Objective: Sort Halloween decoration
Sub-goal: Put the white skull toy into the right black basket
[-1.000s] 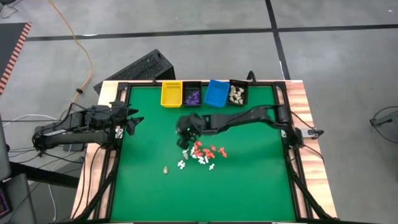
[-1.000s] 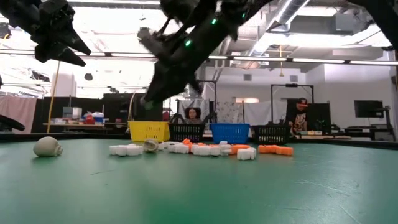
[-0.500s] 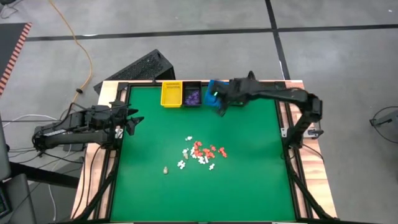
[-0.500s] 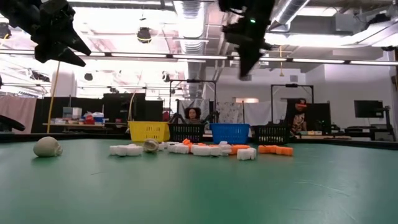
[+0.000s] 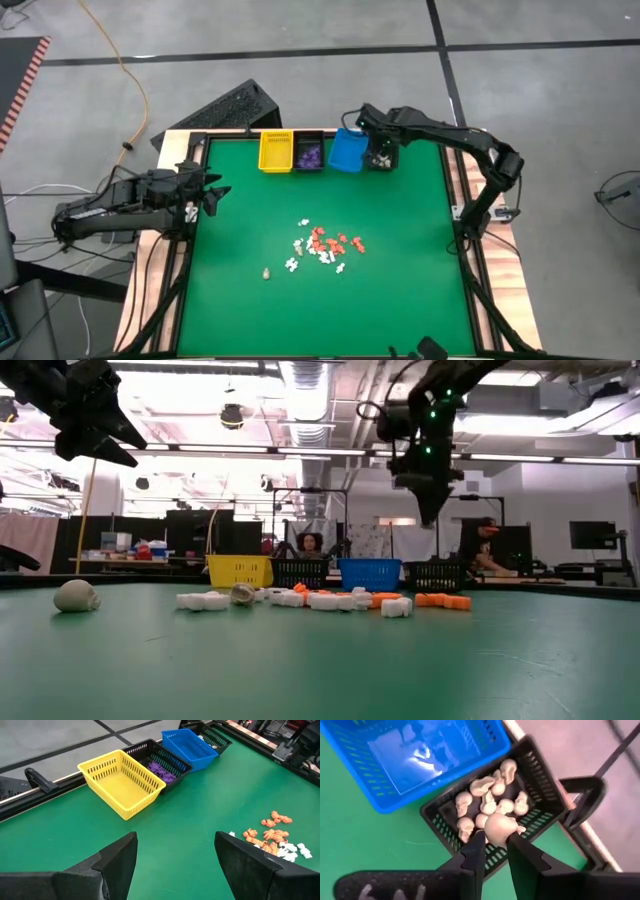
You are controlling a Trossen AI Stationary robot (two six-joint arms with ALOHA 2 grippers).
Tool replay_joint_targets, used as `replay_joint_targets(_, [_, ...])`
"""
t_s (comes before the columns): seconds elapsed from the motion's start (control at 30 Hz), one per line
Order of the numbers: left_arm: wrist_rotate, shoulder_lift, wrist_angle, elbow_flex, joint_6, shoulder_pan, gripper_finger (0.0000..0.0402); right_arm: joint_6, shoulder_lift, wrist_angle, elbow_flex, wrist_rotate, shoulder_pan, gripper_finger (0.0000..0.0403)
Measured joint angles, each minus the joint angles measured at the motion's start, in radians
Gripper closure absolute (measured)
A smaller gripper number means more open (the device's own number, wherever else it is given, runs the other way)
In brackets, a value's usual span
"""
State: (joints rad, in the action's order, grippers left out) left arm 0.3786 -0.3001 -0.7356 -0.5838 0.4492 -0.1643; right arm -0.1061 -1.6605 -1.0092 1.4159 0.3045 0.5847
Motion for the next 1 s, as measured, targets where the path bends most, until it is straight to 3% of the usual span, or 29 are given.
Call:
replay_joint_targets(0.13, [0.000, 0.000, 0.000, 0.000, 0.000, 0.000, 0.0145, 0.017, -0.015, -0.003, 0.000, -0.043, 0.031, 0.0275])
replay_joint_targets(0.37, [0.000, 0.000, 0.000, 0.000, 0.000, 0.000, 0.0145, -0.032, -0.015, -0.002, 0.001, -0.119, 0.046, 0.0196])
replay_joint_targets(0.5, [-0.005, 0.000, 0.000, 0.000, 0.000, 0.000, 0.0145, -0.040, -0.015, 0.094, 0.001, -0.349, -0.004, 0.0179])
replay_joint_targets(0.63, [-0.005, 0.000, 0.000, 0.000, 0.000, 0.000, 0.0145, -0.106, -0.014, 0.323, 0.002, -0.527, -0.153, 0.0187])
replay_joint_targets(0.77, [-0.005, 0.000, 0.000, 0.000, 0.000, 0.000, 0.0145, -0.132, -0.017, 0.549, 0.002, -0.509, -0.362, 0.0197])
replay_joint_targets(1.0, [-0.006, 0.000, 0.000, 0.000, 0.004, 0.000, 0.0145, -0.167, -0.129, 0.778, 0.003, -0.192, -0.689, 0.0210])
